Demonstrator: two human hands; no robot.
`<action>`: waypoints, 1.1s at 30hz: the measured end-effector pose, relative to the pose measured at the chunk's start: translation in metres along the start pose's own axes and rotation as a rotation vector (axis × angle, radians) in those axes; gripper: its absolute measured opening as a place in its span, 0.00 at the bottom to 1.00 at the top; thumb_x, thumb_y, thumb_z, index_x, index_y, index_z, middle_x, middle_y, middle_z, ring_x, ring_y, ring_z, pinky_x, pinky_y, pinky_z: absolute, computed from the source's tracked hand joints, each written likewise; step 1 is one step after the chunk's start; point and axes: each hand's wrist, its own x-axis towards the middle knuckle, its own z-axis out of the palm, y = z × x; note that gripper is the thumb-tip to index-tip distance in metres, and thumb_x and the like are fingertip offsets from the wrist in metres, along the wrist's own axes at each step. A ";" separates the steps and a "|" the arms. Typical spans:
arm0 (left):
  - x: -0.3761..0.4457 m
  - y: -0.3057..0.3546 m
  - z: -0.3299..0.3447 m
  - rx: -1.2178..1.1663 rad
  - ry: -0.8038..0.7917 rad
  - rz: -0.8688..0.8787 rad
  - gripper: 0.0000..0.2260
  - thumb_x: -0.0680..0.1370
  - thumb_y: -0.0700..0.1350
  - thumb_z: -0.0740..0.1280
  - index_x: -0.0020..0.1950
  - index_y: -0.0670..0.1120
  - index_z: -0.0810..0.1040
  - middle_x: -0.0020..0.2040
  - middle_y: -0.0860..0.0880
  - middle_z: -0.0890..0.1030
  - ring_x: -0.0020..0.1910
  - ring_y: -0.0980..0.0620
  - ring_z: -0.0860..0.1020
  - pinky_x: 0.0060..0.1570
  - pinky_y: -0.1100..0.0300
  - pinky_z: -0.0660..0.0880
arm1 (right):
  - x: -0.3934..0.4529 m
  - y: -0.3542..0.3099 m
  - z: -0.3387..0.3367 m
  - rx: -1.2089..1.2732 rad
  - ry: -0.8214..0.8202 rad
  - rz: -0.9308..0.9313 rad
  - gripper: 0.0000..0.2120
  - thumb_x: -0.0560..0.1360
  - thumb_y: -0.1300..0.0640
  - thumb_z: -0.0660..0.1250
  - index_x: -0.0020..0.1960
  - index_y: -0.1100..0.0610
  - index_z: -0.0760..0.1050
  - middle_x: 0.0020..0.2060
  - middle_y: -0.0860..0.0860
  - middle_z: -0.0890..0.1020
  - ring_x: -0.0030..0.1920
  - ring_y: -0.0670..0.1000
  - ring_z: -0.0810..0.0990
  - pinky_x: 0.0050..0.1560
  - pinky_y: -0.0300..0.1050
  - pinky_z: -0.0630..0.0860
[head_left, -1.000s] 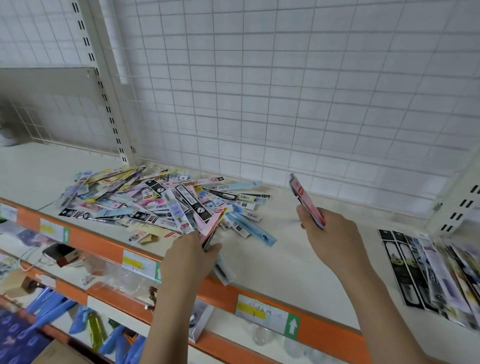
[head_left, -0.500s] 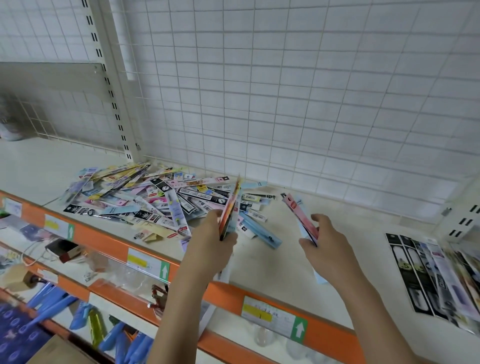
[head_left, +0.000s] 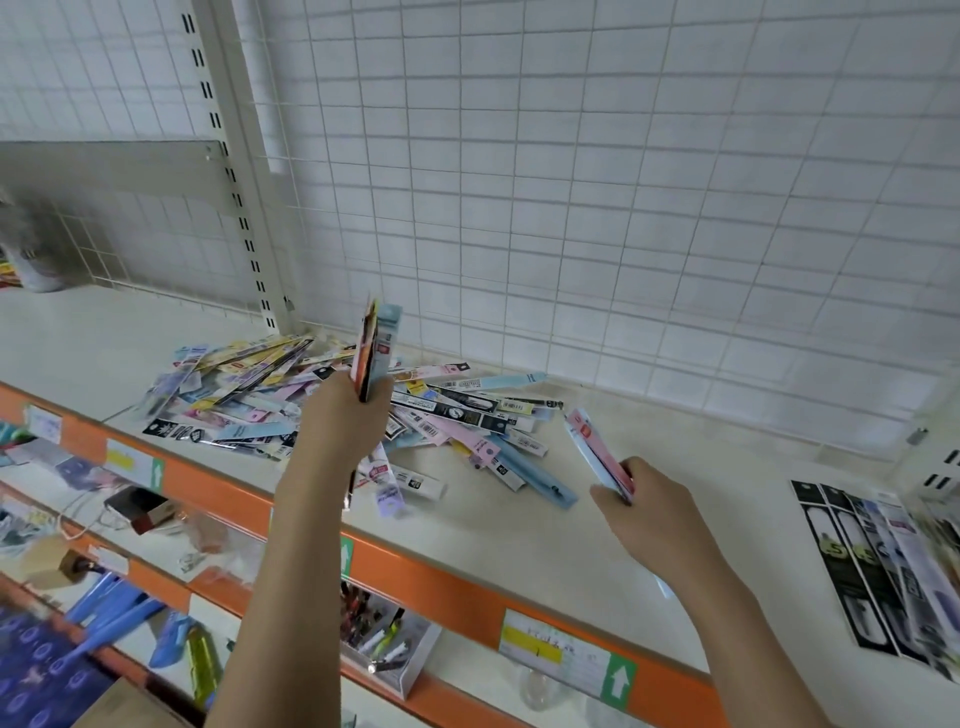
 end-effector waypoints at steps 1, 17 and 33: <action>0.006 0.000 -0.001 0.096 -0.021 -0.021 0.18 0.78 0.53 0.62 0.42 0.38 0.72 0.29 0.47 0.71 0.27 0.51 0.69 0.26 0.60 0.63 | 0.000 -0.002 0.001 -0.015 -0.003 -0.002 0.08 0.77 0.53 0.61 0.40 0.53 0.67 0.31 0.50 0.73 0.30 0.51 0.71 0.31 0.42 0.67; 0.002 0.021 0.005 -0.011 -0.153 -0.107 0.08 0.76 0.38 0.60 0.37 0.41 0.71 0.28 0.46 0.73 0.20 0.53 0.70 0.15 0.69 0.64 | 0.008 -0.002 0.002 0.037 0.005 0.007 0.09 0.77 0.53 0.62 0.39 0.54 0.69 0.35 0.54 0.78 0.33 0.55 0.76 0.36 0.45 0.73; -0.025 0.026 0.025 -0.600 -0.102 -0.057 0.11 0.81 0.43 0.59 0.46 0.40 0.78 0.35 0.48 0.82 0.29 0.55 0.79 0.37 0.61 0.78 | 0.029 -0.008 0.004 0.067 -0.008 -0.024 0.09 0.76 0.55 0.61 0.42 0.61 0.72 0.38 0.60 0.80 0.32 0.54 0.71 0.34 0.44 0.68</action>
